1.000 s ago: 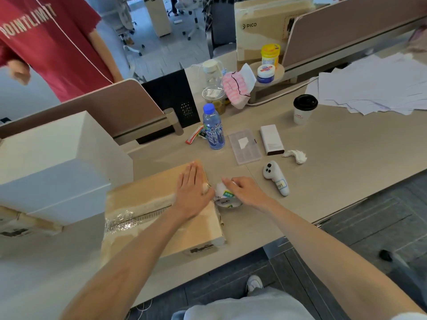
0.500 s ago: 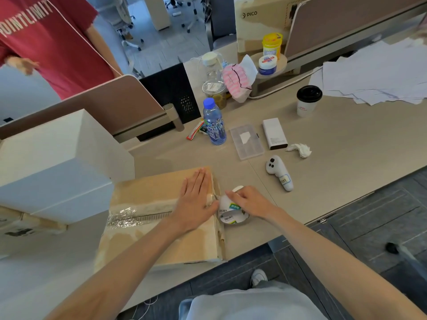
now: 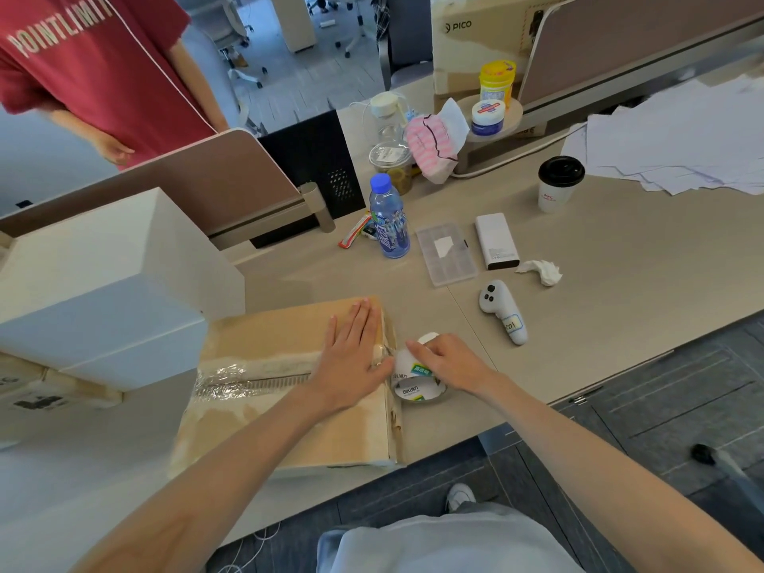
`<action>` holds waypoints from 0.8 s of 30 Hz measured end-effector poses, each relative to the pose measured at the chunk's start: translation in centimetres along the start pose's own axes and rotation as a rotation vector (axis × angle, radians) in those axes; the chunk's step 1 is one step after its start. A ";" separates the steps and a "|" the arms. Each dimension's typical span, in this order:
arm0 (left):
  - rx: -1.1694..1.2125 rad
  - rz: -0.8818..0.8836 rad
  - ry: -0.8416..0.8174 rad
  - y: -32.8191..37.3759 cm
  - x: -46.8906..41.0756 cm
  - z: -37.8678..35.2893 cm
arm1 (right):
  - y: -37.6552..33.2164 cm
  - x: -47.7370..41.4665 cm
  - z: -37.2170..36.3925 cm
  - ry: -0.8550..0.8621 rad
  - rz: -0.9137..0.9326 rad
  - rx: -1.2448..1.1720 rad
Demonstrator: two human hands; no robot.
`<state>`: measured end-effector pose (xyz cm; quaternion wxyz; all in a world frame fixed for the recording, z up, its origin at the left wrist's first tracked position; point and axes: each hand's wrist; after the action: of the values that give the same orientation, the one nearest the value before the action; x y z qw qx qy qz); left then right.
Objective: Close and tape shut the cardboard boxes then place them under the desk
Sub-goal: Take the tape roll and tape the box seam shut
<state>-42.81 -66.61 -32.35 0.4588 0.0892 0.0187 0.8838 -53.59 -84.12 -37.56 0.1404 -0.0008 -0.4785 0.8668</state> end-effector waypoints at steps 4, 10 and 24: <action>-0.010 0.008 -0.004 0.1 0.1 0.1 | 0.2 -0.1 0.2 -0.026 0.017 0.081; -0.027 0.011 -0.029 0.3 0.0 0.3 | 0.8 -0.7 -0.7 -0.058 0.036 0.251; -0.015 0.012 -0.056 0.2 0.1 0.5 | 2.3 0.5 -1.3 0.032 -0.204 -0.185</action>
<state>-42.89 -66.66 -31.82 0.4545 0.1107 -0.0013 0.8838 -54.47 -84.06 -40.15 0.2350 0.0211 -0.5516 0.8001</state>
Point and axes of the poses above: each hand's wrist, its own x-axis away from the middle knuckle, its own z-axis out of the back of the hand, y = z × x, and after that the axes turned 4 degrees about x, right-handed
